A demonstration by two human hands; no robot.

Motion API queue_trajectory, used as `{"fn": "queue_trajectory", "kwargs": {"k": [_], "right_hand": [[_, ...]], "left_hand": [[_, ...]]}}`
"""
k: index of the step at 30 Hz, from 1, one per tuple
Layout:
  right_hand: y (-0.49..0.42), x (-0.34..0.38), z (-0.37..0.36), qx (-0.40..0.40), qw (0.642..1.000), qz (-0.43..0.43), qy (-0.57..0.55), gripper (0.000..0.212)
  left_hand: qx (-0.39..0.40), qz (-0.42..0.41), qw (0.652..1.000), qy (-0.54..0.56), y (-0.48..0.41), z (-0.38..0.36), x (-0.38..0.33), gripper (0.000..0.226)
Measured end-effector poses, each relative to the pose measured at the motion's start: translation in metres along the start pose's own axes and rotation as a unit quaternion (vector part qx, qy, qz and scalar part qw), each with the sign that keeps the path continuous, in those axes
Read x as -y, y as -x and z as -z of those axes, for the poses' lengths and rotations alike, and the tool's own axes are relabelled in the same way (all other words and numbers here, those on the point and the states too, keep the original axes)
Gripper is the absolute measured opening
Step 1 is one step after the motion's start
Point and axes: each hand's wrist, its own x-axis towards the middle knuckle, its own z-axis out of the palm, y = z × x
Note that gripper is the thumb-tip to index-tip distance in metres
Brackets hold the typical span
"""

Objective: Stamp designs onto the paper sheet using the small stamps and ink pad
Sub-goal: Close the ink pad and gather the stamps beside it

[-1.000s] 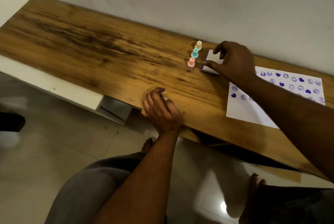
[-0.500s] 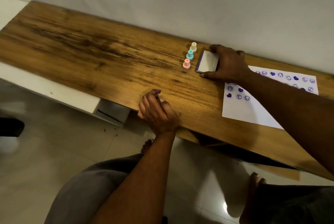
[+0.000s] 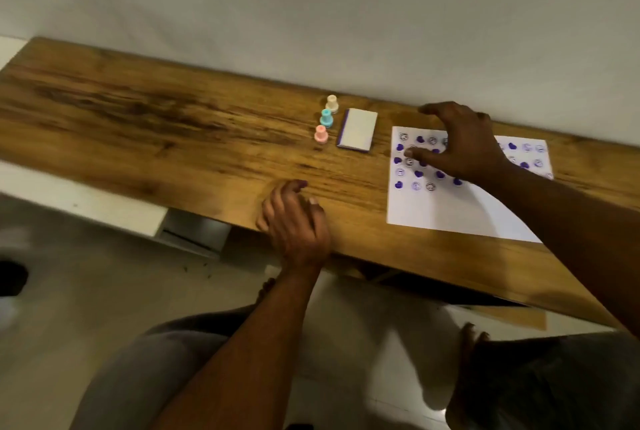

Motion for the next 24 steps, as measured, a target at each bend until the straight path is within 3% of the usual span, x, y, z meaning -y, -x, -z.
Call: {"fn": "queue_trajectory", "kwargs": {"k": [2, 4, 6, 9, 13, 24], "right_hand": [[0.029, -0.034, 0.015, 0.011, 0.999, -0.049, 0.020, 0.089], [0.055, -0.066, 0.026, 0.010, 0.995, -0.091, 0.038, 0.090], [0.074, -0.092, 0.033, 0.006, 0.991, -0.124, 0.047, 0.096], [0.093, -0.121, 0.038, 0.008, 0.985, -0.171, 0.021, 0.102], [0.104, -0.134, 0.035, 0.031, 0.987, -0.154, 0.046, 0.116], [0.113, -0.124, 0.032, 0.040, 0.985, -0.140, 0.091, 0.105]], "left_hand": [[0.094, -0.155, 0.983, -0.012, 0.013, -0.004, -0.021, 0.040], [0.189, -0.291, 0.938, -0.023, 0.027, -0.009, -0.044, 0.043], [0.246, -0.345, 0.905, -0.044, 0.042, -0.015, -0.058, 0.046], [0.277, -0.333, 0.898, -0.073, 0.059, -0.021, -0.059, 0.049], [0.280, -0.301, 0.906, -0.096, 0.059, -0.019, -0.059, 0.050], [0.272, -0.255, 0.922, -0.104, 0.050, -0.013, -0.060, 0.052]]}}
